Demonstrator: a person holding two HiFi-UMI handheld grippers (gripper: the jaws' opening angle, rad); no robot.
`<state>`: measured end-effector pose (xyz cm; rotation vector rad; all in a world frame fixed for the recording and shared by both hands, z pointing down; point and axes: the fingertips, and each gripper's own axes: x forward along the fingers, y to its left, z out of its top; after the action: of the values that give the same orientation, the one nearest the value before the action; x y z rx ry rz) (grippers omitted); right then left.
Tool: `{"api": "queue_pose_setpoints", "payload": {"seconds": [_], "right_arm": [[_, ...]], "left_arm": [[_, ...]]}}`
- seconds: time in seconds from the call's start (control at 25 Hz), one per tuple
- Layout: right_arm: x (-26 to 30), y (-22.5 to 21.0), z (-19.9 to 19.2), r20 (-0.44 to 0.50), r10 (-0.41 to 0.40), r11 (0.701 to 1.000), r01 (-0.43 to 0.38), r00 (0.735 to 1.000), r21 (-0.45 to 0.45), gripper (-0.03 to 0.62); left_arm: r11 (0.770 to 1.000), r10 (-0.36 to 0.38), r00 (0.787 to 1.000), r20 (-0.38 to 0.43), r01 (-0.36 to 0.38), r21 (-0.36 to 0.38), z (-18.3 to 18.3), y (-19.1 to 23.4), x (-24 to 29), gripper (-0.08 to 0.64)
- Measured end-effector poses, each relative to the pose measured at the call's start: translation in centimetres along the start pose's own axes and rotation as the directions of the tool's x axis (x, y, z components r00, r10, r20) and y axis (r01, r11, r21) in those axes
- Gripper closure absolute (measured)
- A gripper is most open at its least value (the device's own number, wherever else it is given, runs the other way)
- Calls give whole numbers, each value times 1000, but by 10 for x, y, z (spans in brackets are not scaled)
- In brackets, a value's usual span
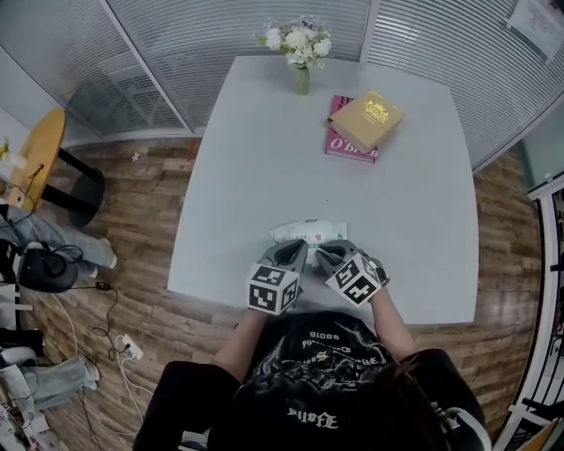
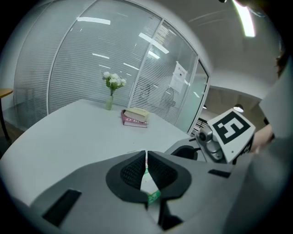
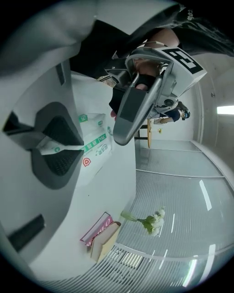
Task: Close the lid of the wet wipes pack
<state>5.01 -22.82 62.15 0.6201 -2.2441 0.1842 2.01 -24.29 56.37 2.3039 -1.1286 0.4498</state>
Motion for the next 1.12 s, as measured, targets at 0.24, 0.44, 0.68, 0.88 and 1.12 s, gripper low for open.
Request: {"api": "queue_pose_setpoints", "payload": {"seconds": [0.24,0.44,0.68,0.88,1.12], "right_arm": [[0,-1,-2,20,5,998,-7,1000,58,561],[2,-2,-2,22,5,996,-7,1000,87,563],[1,-3,-2,40,1,989,-7,999,145,569],[0,-4,-3,44,-5,983,-4,999,184,573],[-2,-8,0,71,-34,971,16,997,237,578]], "left_arm": [[1000,26,992,-122,-24,18,-14,-6,27,546],[995,94,972,-215,-88,40,-35,3,37,546],[994,102,969,-225,-92,52,-40,3,39,546],[978,157,964,-215,-122,167,-42,3,40,552],[986,110,971,-210,-80,145,-43,4,41,552]]}}
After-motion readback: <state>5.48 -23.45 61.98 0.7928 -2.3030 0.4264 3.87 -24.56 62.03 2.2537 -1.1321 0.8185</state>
